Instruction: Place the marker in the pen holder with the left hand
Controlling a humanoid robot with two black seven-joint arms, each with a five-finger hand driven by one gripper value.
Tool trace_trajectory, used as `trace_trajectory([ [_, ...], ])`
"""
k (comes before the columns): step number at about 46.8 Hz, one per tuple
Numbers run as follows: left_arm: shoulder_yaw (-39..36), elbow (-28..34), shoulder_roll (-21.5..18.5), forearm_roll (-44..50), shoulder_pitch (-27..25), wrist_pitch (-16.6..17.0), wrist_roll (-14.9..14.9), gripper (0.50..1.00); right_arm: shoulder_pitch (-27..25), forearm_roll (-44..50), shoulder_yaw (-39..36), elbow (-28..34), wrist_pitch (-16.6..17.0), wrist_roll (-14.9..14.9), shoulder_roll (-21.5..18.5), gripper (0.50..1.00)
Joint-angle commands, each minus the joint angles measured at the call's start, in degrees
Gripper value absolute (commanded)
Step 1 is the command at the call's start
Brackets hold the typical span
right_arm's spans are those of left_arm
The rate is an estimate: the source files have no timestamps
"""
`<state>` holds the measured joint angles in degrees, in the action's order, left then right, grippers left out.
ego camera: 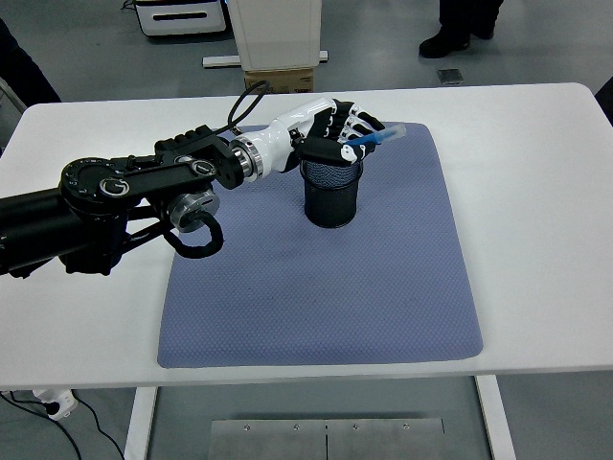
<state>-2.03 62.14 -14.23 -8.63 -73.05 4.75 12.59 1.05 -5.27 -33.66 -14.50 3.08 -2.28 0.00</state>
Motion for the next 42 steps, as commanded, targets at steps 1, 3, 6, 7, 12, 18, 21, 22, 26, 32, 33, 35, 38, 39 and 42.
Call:
trace_trajectory([
  [1,0.44,0.0,0.08,0.1,0.36,0.44,0.16,0.686,0.0,0.0,0.0,0.0,0.0,0.0,0.0,1.0],
  [3,0.53,0.0,0.34,0.36,0.54,0.61,0.16,0.707,0.0,0.0,0.0,0.08,0.0,0.0,0.0,1.0],
  [6,0.53,0.0,0.43,0.72,0.8,0.7,0.16,0.754,0.0,0.0,0.0,0.0,0.0,0.0,0.0,1.0],
  [7,0.53,0.0,0.51,0.89,0.8,0.7,0.16,0.754,0.0,0.0,0.0,0.0,0.0,0.0,0.0,1.0],
  [12,0.71,0.0,0.43,1.6,1.5,1.66,0.68,0.76,0.0,0.0,0.0,0.08,0.0,0.0,0.0,1.0],
  [18,4.13,0.0,-0.1,2.48,1.5,2.55,2.09,0.836,0.0,0.0,0.0,0.0,0.0,0.0,0.0,1.0],
  [21,5.72,0.0,-0.19,2.56,1.59,2.55,2.09,0.856,0.0,0.0,0.0,0.0,0.0,0.0,0.0,1.0],
  [22,7.28,0.0,-0.27,2.65,1.68,2.55,2.18,0.888,0.0,0.0,0.0,0.0,0.0,0.0,0.0,1.0],
  [26,8.35,0.0,-0.28,2.74,1.77,2.55,2.26,0.906,0.0,0.0,0.0,0.0,0.0,0.0,0.0,1.0],
  [32,9.23,0.0,-0.54,4.32,2.12,2.55,2.88,0.991,0.0,0.0,0.0,0.0,0.0,0.0,0.0,1.0],
  [33,9.23,0.0,-0.71,4.93,2.38,2.55,3.05,1.0,0.0,0.0,0.0,0.0,0.0,0.0,0.0,1.0],
  [35,9.32,0.0,-0.98,5.99,2.65,2.55,3.32,1.0,0.0,0.0,0.0,0.0,0.08,0.0,0.0,1.0],
  [38,9.41,0.0,-1.77,7.39,3.0,2.63,3.41,1.0,0.0,0.0,0.0,0.08,0.0,0.0,0.0,1.0],
  [39,9.41,0.0,-2.03,7.83,3.35,2.63,3.41,1.0,0.0,0.0,0.0,0.0,0.0,0.0,0.0,1.0],
  [42,10.55,-0.44,-2.73,8.89,4.4,2.63,3.41,1.0,0.0,0.0,0.0,0.0,0.0,0.0,0.0,1.0],
])
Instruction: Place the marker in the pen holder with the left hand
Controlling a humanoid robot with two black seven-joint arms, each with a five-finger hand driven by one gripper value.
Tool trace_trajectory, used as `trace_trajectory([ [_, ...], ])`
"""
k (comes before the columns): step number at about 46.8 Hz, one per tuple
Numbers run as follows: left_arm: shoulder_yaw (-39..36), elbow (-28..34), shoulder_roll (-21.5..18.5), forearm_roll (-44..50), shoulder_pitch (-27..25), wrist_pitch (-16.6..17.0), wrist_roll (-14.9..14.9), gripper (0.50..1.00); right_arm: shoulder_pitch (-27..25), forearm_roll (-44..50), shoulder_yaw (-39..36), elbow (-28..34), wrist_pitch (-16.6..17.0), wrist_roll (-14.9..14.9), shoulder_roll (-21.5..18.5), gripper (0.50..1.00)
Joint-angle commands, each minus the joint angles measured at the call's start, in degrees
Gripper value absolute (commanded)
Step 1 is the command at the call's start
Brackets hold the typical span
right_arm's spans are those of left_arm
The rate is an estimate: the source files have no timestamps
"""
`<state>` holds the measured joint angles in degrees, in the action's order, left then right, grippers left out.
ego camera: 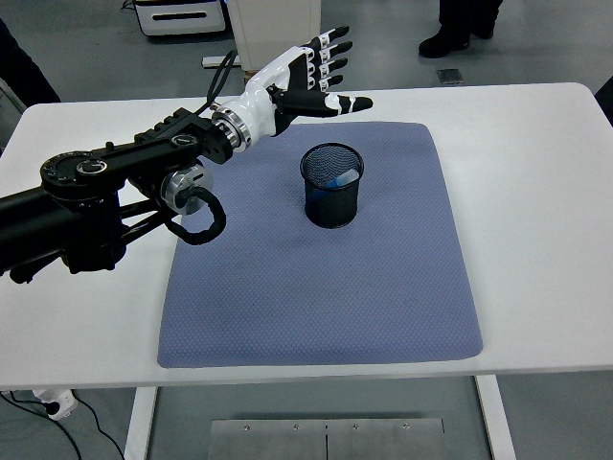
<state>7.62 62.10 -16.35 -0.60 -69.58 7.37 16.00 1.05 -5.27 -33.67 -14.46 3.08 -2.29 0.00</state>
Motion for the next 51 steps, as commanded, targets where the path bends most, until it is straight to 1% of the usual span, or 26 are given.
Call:
trace_trajectory([
  [1,1.52,-0.75,-0.79,0.95,1.37,0.01,0.0,1.0,0.0,0.0,0.0,0.05,0.0,0.0,0.0,1.0],
  [10,8.9,-4.61,-2.81,0.69,6.55,-0.78,-0.09,1.0,0.0,0.0,0.0,-0.04,0.0,0.0,0.0,1.0],
  [18,16.46,-5.58,-5.88,0.16,11.91,-1.66,-0.09,1.0,0.0,0.0,0.0,-0.04,0.0,0.0,0.0,1.0],
  [22,18.13,-5.76,-7.03,-0.02,14.02,-2.45,-0.09,1.0,0.0,0.0,0.0,-0.04,0.0,0.0,0.0,1.0],
  [28,18.31,-6.2,-8.43,0.07,16.84,-1.93,0.17,1.0,0.0,0.0,-0.08,-0.04,0.0,0.0,0.0,1.0],
  [30,18.66,-6.55,-9.22,0.68,17.98,-1.84,0.78,1.0,0.0,0.0,0.0,-0.04,0.0,0.0,0.0,1.0],
  [33,19.71,-6.81,-10.1,0.86,19.56,-1.84,2.45,1.0,0.0,0.0,0.0,-0.04,0.0,0.0,0.0,1.0],
  [35,20.42,-6.99,-10.37,0.86,21.14,-1.75,4.2,1.0,0.0,0.0,0.0,-0.04,0.0,0.0,0.0,1.0],
  [39,21.91,-7.87,-10.45,0.34,23.96,-1.92,8.95,1.0,0.0,0.0,0.0,0.05,0.0,0.0,0.0,1.0],
  [41,22.0,-8.13,-10.63,0.16,24.75,-2.1,10.36,1.0,0.0,0.0,0.0,-0.04,0.0,0.0,0.0,1.0],
  [51,23.32,-8.05,-11.42,2.0,27.56,-2.72,10.54,1.0,0.0,0.0,0.0,0.05,0.0,0.0,0.0,1.0],
])
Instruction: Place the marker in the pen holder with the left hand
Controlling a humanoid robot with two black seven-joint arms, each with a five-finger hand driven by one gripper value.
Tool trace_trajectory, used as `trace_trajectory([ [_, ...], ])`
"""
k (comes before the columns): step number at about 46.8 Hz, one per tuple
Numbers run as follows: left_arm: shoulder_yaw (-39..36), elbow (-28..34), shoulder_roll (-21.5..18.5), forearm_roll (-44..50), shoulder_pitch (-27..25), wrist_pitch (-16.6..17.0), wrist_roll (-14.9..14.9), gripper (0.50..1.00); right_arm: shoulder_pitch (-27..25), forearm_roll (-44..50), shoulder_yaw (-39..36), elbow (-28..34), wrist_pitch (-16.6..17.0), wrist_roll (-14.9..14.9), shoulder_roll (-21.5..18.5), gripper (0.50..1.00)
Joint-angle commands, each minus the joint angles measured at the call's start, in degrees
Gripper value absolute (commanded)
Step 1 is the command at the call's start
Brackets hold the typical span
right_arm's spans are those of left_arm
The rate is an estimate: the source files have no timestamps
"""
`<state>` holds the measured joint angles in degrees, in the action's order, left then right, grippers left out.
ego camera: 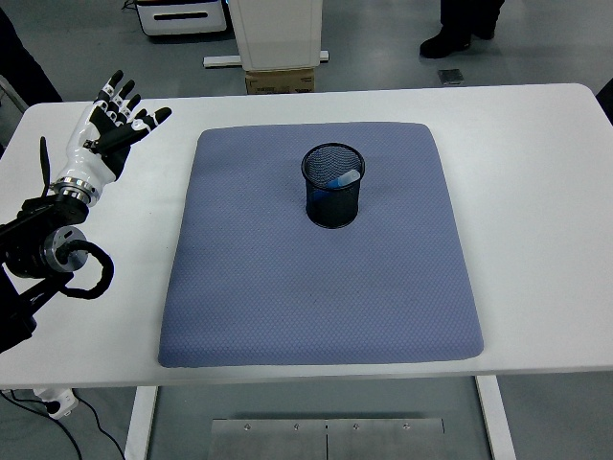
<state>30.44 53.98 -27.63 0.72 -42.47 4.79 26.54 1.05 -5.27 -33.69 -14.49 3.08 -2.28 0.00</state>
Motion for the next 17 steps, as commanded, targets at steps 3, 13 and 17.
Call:
trace_trajectory([
  [3,0.94,0.07,-0.14,1.56,0.99,-0.39,0.0,1.0,0.0,0.0,-0.05,-0.01,0.08,-0.01,0.0,1.0],
  [13,1.03,-0.02,0.12,2.44,1.6,-1.01,0.17,1.0,0.35,-0.09,-0.14,-0.01,0.08,0.17,0.0,1.0],
  [17,1.11,0.07,0.3,2.44,2.22,-0.92,0.17,1.0,0.35,-0.18,-0.14,-0.01,0.08,0.34,0.0,1.0],
])
